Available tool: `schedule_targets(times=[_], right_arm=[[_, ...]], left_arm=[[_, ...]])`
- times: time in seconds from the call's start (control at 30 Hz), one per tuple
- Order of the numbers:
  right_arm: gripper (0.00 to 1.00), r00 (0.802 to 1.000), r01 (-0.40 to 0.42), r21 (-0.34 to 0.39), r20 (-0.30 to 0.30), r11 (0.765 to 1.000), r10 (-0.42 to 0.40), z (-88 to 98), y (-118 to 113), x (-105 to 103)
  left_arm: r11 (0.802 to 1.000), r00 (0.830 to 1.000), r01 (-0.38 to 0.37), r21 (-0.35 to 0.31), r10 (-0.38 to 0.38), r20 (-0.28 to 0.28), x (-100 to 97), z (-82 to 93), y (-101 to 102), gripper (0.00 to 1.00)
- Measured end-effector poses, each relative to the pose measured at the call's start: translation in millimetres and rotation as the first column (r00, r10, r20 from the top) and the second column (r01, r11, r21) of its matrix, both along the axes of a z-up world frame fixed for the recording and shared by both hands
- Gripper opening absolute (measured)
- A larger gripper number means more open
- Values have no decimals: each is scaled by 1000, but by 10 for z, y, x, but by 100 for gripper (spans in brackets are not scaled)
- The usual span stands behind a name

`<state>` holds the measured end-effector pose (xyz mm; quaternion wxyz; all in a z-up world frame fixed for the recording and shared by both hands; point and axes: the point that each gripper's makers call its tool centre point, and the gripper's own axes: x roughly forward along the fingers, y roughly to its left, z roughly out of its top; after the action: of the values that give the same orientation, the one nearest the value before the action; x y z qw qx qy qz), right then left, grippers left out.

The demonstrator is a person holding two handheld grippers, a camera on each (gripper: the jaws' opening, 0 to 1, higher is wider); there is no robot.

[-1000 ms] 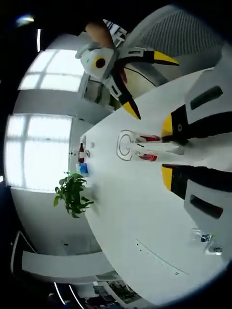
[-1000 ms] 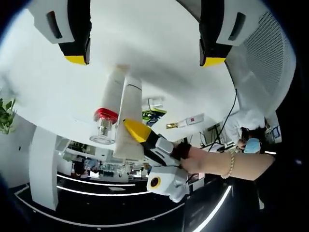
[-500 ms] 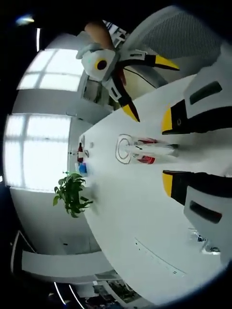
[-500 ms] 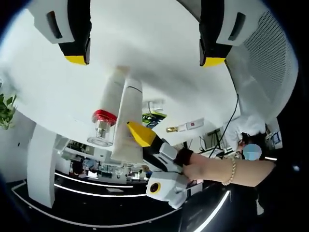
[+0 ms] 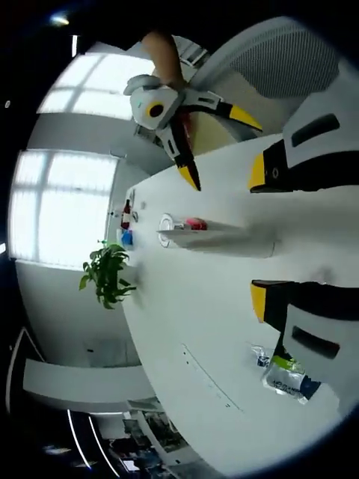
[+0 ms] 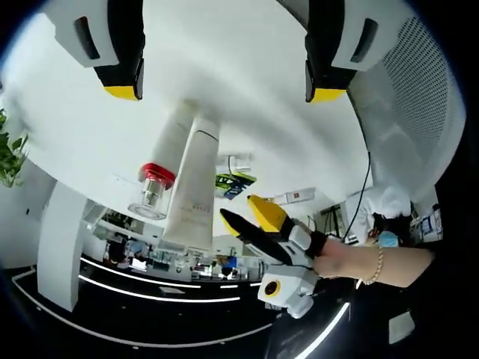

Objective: Arrange the skincare products in the storage area until every visible bottle or jar stands upright without overlapping.

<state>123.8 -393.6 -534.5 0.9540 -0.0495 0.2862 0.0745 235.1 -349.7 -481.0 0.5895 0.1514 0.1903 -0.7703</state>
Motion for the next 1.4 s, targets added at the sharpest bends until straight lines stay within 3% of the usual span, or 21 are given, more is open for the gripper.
schedule_targets(times=[0.27, 0.37, 0.53, 0.87, 1.0, 1.4], right_arm=[[96, 998, -48, -50, -30, 998, 46, -38, 88, 1], [97, 997, -69, -89, -48, 994, 65, -61, 121, -19], [97, 997, -62, -89, -49, 994, 58, -68, 84, -31], [95, 999, 37, -44, -10, 998, -37, 8, -78, -32], [95, 999, 32, -54, -20, 998, -34, -6, -62, -37], [95, 998, 13, -70, -62, 997, -17, -85, -59, -59]], left_arm=[[992, 992, -124, -7, 124, -23, 78, 55, 477, 53], [984, 984, -176, -1, 176, -31, 76, 35, 648, 57], [972, 971, -236, -7, 235, -50, 46, 21, 845, 67], [934, 928, -358, -19, 354, -114, -122, -15, 1385, 77], [919, 915, -393, -4, 391, -97, -147, -47, 1553, 81], [867, 860, -499, -14, 493, -130, -132, -25, 1851, 94]])
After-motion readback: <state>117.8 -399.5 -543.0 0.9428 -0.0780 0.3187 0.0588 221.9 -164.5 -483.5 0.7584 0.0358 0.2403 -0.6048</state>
